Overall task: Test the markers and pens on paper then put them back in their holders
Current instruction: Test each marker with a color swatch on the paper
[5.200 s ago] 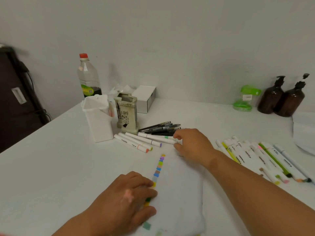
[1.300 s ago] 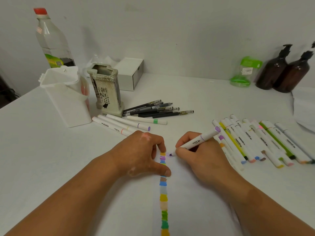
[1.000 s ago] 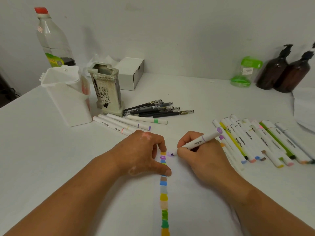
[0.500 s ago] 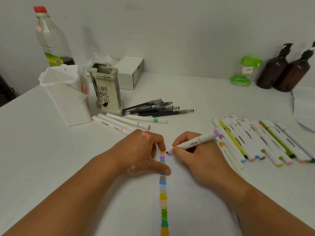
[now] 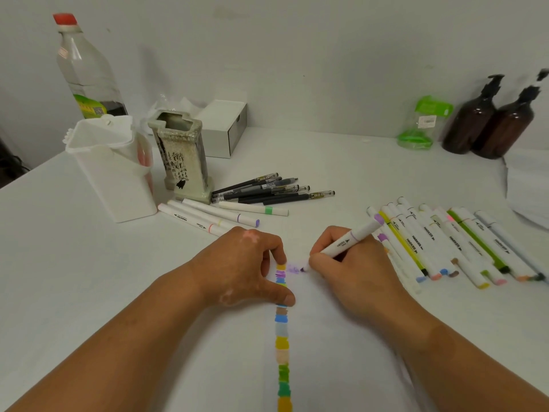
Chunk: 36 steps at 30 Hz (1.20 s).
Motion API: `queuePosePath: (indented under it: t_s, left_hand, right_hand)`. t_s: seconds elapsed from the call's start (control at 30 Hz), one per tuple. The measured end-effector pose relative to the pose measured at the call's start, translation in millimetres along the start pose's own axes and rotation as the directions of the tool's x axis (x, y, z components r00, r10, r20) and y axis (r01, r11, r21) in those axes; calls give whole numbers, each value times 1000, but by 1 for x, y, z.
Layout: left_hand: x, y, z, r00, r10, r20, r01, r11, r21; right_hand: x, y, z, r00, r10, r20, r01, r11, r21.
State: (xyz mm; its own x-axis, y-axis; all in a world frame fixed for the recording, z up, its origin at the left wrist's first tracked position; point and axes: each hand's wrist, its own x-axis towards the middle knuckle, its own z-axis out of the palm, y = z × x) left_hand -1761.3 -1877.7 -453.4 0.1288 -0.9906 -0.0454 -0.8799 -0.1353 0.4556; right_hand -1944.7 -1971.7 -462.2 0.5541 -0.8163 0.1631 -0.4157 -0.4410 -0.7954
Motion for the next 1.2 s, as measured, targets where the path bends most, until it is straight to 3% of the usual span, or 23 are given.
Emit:
queuePosePath:
  t_s: [0.13,0.23,0.3,0.4,0.53,0.63,0.73,1.2]
  left_hand:
    - [-2,-4,-2,1000,11,-4,-11,1000,-22]
    - [-3,-8,-5,994,-15,-104,2,991,-131]
    - [-3,-10,-8,985,-43,-167,-7,958,-287]
    - [-1,-11,-9,972,-78,-222,-51,851,-523]
    - [1,-7,-3,973,-59,-222,-92,785,-612]
    - [2,-3,3,987,-26,-156,-111,592,-799]
    - [2,3,5,994,-4,-106,-91,477,-874]
    - [-2,16,8,991,67,-112,-128,662,-739]
  right_hand:
    - [4,7,-16,981,59,-185,-10,967,256]
    - [5,7,-28,979,139,-152,-45,864,502]
    - [6,7,-32,981,162,-106,-72,814,576]
    - [5,7,-34,983,175,-51,-106,776,622]
    - [6,5,-36,976,217,28,-162,633,757]
    - [6,3,-39,967,239,93,-208,518,830]
    - [5,2,-41,968,226,111,-214,504,837]
    - [-2,1,-29,990,20,139,-115,689,716]
